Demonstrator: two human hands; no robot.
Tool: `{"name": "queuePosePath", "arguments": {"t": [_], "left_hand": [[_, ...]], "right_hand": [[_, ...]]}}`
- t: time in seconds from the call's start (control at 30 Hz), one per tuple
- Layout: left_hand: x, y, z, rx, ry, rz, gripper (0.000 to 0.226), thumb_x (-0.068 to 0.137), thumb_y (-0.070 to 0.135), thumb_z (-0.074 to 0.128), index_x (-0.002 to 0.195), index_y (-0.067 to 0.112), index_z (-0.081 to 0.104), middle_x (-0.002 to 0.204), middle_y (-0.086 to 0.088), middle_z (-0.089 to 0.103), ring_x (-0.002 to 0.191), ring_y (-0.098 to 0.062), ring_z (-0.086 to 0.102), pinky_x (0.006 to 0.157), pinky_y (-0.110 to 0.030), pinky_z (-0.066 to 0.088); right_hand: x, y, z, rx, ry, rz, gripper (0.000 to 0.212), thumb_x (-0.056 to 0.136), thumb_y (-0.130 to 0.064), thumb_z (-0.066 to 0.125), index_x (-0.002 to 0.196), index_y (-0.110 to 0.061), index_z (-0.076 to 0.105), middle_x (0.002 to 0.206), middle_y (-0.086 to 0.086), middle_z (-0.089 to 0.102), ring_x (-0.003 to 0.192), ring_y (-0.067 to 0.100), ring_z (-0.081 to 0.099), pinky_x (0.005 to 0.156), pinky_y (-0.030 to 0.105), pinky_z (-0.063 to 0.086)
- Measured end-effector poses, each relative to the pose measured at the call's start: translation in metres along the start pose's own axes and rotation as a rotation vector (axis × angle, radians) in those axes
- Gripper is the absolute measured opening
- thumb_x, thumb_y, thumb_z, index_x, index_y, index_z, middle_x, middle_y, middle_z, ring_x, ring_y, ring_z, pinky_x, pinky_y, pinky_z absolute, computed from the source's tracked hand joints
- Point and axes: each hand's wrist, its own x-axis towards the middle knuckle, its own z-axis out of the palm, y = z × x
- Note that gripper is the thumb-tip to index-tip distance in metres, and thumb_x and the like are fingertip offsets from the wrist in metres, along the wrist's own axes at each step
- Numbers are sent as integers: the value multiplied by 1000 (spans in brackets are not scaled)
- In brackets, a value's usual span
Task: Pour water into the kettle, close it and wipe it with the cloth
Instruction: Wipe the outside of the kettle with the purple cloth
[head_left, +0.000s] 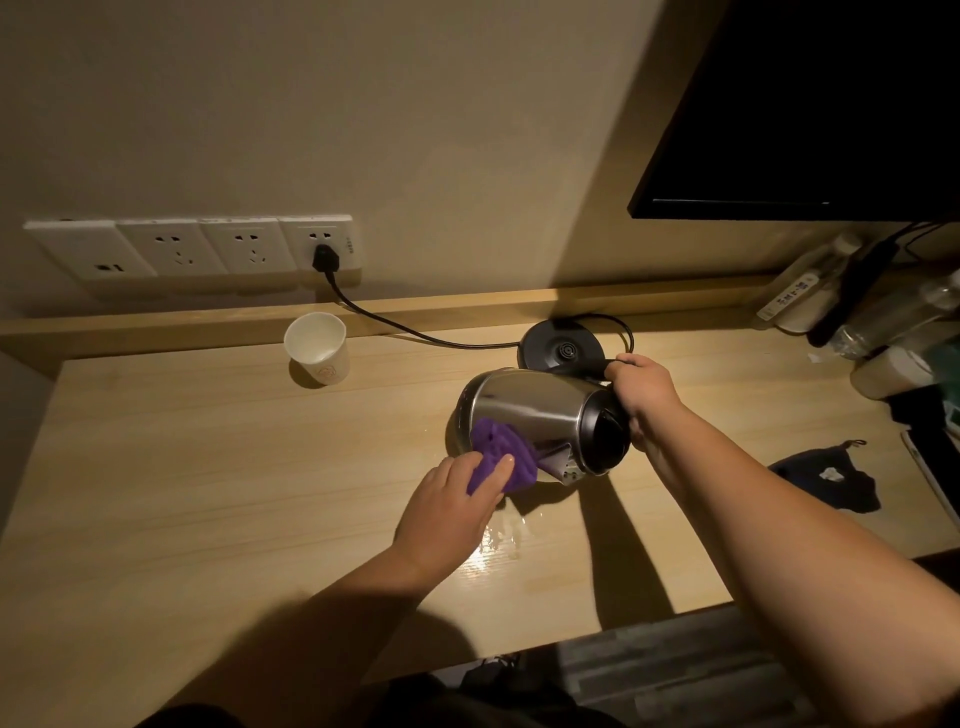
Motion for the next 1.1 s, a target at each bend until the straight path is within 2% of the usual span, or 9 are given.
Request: {"name": "queuePosePath", "arguments": {"t": [0.13, 0.23, 0.4, 0.5, 0.63, 0.7, 0.77, 0.9, 1.1], "left_hand": [[-13, -20, 6, 95, -157, -191, 62, 76, 16, 75, 131, 15, 49, 109, -15, 59, 86, -28, 58, 68, -36, 52], [-11, -39, 3, 65, -243, -451, 47, 94, 25, 54, 139, 19, 44, 120, -12, 53, 97, -25, 54, 76, -35, 50], [27, -58, -26, -322, -83, -685, 43, 101, 34, 39, 143, 24, 41, 124, -4, 46, 93, -13, 51, 78, -27, 42], [58, -62, -49, -475, -25, -682, 42, 101, 35, 39, 142, 27, 43, 125, 0, 49, 97, -6, 47, 80, -21, 35], [97, -62, -66, -569, -29, -639, 40, 100, 36, 42, 139, 29, 45, 132, 3, 52, 107, -6, 45, 84, -25, 37], [111, -61, -66, -557, -73, -588, 37, 100, 34, 44, 136, 28, 47, 131, 4, 54, 105, -7, 48, 81, -25, 38], [118, -59, -60, -538, -142, -522, 35, 99, 34, 45, 133, 26, 50, 126, 4, 58, 101, -9, 51, 77, -25, 38], [128, -61, -46, -531, -274, -438, 31, 99, 36, 43, 125, 27, 57, 115, 5, 63, 99, -12, 55, 79, -30, 43], [133, -68, -29, -485, -278, -438, 34, 100, 37, 39, 126, 25, 58, 118, 1, 58, 99, -12, 50, 82, -29, 38]], "right_hand": [[1, -2, -2, 28, 16, 5, 33, 89, -9, 57, 120, -21, 60, 104, 11, 63, 90, 31, 64, 81, 42, 57], [-3, -2, 0, 0, -18, -11, 25, 90, -8, 56, 110, -21, 63, 106, 13, 65, 90, 32, 65, 81, 44, 57], [-15, -1, -2, -73, -98, -62, 40, 92, -11, 56, 131, -21, 58, 114, 14, 64, 96, 34, 66, 85, 47, 57], [-22, -3, -5, -145, -171, -166, 37, 92, -10, 55, 126, -26, 59, 111, 10, 65, 95, 31, 66, 85, 48, 58], [-31, -6, -10, -236, -240, -340, 42, 93, -11, 56, 130, -29, 56, 107, -4, 61, 93, 18, 63, 67, 27, 54], [-32, -5, -14, -254, -259, -400, 43, 93, -10, 56, 131, -29, 55, 109, -6, 59, 96, 17, 62, 72, 29, 55], [-32, -4, -17, -249, -267, -414, 44, 93, -9, 56, 132, -30, 55, 113, -3, 59, 98, 19, 63, 75, 34, 57], [-29, -6, -18, -239, -274, -411, 44, 94, -8, 55, 132, -30, 55, 116, -1, 60, 98, 18, 63, 71, 29, 56], [-24, -9, -12, -214, -270, -388, 43, 94, -9, 55, 131, -30, 57, 114, -3, 62, 98, 16, 64, 72, 27, 55]]}}
